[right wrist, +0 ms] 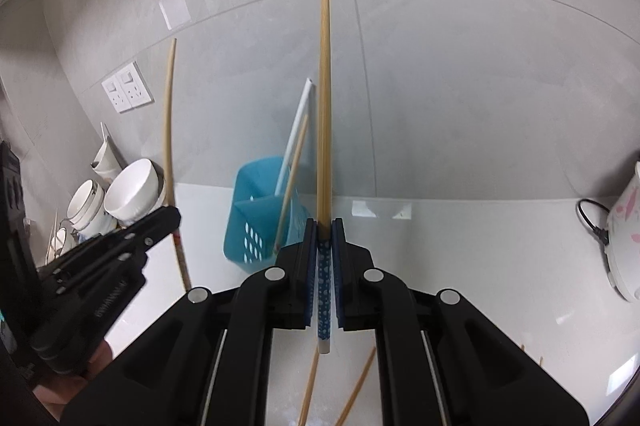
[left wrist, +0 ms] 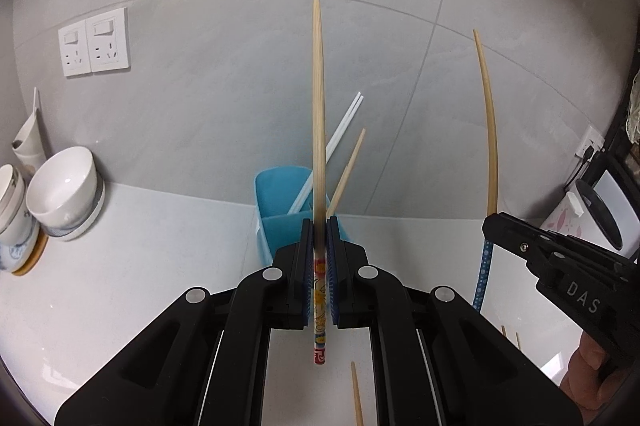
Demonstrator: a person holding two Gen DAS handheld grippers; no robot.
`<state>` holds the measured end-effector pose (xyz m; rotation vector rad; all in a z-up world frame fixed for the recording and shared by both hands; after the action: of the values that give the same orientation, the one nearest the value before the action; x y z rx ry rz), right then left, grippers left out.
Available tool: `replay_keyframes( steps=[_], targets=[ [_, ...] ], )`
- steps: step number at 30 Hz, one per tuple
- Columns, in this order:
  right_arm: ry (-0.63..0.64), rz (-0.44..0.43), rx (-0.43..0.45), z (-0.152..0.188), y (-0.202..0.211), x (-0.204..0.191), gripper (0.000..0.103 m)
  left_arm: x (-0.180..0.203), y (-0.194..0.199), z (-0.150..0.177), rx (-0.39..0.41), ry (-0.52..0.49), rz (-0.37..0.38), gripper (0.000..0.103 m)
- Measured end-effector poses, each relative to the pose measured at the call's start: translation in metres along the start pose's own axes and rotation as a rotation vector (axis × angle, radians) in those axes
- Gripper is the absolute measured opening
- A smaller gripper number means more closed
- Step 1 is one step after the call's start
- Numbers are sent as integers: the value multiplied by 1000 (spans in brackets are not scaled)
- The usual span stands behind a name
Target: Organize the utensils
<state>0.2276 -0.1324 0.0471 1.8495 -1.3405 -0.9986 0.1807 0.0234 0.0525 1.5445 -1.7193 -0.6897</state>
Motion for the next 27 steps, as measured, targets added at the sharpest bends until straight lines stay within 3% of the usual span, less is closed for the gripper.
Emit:
replay_keyframes(
  steps=[11,18,27],
  targets=[
    [-16,-39,2,-21,-31,4,7,0,-34,-22,114,-57,65,6],
    [-30,-40,-13,-20,-44,10,7,5,-60,-21,162,-108,63,6],
    [-36,-36,-34,-17,-54,14,7,15,-99,-12,128,-154,18,6]
  ],
)
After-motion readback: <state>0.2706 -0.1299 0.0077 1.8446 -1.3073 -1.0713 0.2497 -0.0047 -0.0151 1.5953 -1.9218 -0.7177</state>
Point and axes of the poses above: each gripper's, at about its wrist camera, not at the fingertips, and y roughly against the way its jaws point, x to its right, z to its underside, the point moved 1 cm from there along -y, roughly the way its jaws point, and after that the axes turned 13 degrees about -x, right-handed, at the moved point
